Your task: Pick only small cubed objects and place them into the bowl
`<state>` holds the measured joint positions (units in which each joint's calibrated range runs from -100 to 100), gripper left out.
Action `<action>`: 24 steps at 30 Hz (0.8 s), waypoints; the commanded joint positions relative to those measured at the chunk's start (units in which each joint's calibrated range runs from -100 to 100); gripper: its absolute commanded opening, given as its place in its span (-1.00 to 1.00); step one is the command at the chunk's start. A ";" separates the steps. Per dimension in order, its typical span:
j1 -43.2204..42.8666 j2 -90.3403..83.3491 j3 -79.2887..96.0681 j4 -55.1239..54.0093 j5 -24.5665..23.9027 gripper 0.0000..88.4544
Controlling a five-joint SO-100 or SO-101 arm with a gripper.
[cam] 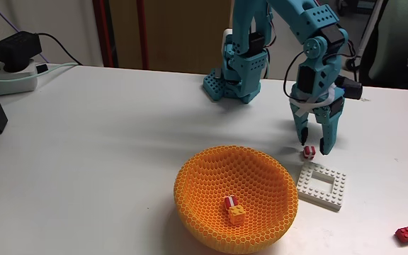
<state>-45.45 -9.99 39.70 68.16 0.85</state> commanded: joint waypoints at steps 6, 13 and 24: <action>2.02 -0.24 1.85 -3.18 0.34 -0.52; 1.56 0.14 2.23 -4.31 0.44 -0.60; 1.47 0.70 1.46 -4.57 0.78 -0.87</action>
<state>-44.20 -8.90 42.36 62.84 1.34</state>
